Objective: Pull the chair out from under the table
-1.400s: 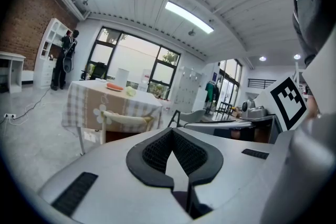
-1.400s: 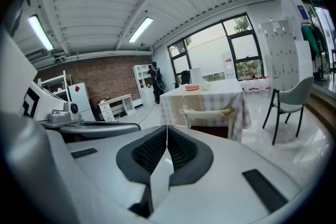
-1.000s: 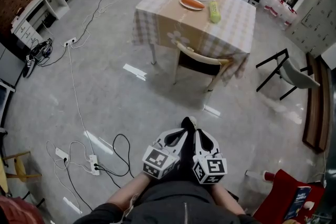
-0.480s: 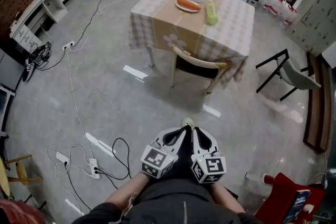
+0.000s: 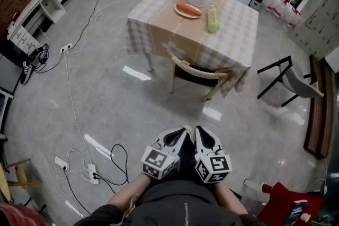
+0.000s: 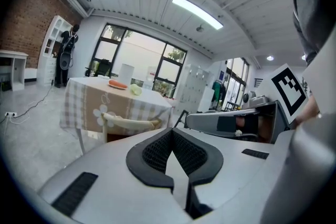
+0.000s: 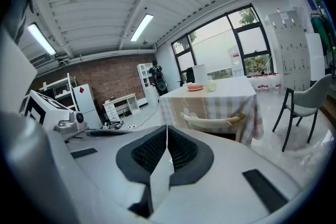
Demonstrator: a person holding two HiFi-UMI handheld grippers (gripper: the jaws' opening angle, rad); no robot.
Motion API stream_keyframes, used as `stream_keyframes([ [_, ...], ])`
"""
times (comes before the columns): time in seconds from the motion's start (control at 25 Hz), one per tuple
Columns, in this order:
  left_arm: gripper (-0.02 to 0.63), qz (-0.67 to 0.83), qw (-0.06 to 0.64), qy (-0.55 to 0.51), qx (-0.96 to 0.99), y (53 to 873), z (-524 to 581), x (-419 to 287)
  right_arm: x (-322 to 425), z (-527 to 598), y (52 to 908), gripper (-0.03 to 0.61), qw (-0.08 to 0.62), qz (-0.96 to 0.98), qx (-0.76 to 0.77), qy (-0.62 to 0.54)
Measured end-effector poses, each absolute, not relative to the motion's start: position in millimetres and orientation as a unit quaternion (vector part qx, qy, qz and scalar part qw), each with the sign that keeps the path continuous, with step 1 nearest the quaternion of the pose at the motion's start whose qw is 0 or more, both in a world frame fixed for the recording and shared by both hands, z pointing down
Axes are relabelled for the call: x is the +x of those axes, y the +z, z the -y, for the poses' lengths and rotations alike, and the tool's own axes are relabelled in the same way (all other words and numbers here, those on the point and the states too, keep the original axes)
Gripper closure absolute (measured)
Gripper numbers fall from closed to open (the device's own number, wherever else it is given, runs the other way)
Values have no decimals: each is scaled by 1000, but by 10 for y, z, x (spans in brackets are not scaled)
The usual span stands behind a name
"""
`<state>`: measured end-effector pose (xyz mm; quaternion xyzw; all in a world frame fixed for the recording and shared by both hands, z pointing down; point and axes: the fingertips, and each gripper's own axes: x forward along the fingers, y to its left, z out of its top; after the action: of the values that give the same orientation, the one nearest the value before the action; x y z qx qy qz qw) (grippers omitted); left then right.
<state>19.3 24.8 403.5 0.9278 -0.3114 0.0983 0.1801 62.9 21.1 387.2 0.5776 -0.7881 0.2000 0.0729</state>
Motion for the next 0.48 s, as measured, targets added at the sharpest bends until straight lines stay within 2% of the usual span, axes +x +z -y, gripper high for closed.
stream_keyframes([
  [0.48,606,323,188,83,924,4025,612,504,937,633,3870,566,76,794,566,209],
])
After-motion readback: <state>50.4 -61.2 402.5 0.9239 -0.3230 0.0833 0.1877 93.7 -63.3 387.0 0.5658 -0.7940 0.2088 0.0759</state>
